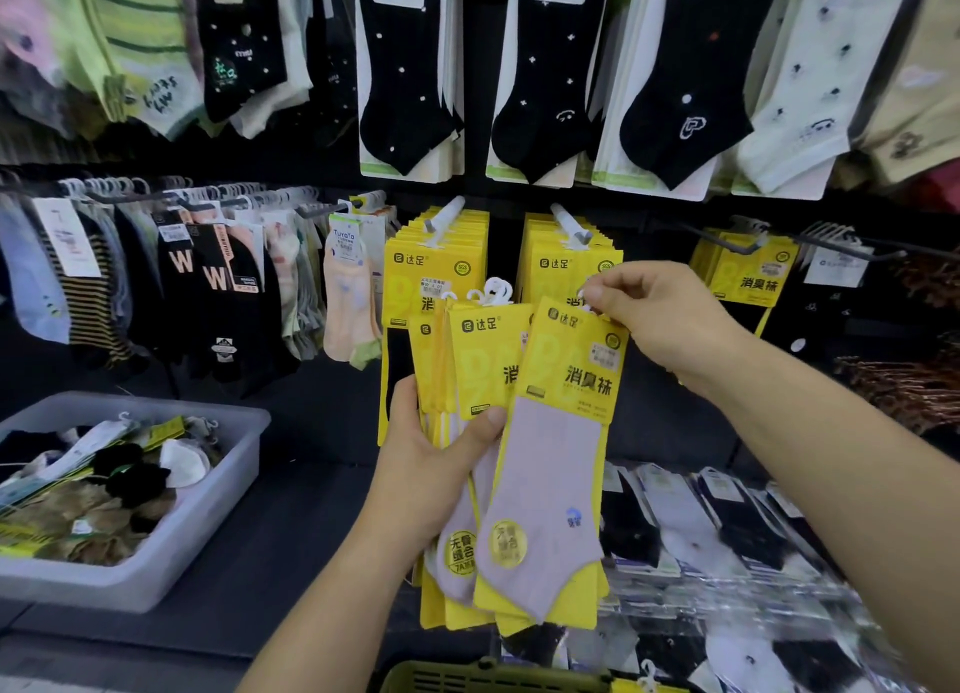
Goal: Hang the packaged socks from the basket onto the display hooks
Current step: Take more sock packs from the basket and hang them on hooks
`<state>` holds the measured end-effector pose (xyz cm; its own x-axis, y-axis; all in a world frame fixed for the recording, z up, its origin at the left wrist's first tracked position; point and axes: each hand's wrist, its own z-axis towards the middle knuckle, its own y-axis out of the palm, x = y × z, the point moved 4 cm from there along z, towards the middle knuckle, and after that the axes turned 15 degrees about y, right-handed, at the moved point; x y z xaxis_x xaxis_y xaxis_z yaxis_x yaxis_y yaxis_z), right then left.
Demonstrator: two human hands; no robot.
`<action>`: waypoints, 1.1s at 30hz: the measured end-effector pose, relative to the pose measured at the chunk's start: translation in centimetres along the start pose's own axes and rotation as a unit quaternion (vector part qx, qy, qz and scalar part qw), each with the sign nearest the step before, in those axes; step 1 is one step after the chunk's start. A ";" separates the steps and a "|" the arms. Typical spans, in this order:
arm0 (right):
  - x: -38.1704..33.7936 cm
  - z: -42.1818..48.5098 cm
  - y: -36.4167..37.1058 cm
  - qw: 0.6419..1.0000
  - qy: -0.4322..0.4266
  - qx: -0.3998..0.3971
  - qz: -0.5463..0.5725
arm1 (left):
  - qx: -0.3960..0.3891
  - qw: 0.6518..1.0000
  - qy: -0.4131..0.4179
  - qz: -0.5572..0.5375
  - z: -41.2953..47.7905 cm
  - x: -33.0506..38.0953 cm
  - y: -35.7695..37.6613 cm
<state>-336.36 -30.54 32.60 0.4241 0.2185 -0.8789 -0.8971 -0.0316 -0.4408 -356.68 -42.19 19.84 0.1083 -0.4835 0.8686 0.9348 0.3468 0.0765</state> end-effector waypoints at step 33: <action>0.6 -1.9 1.7 0.992 -0.025 0.122 0.010 | 0.024 0.999 -0.023 -0.037 0.6 0.5 -1.7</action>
<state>-337.43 -32.33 30.98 0.4054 0.2685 -0.8738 -0.9109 0.1994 -0.3613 -358.43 -42.54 20.44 0.0221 -0.4723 0.8812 0.9222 0.3501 0.1645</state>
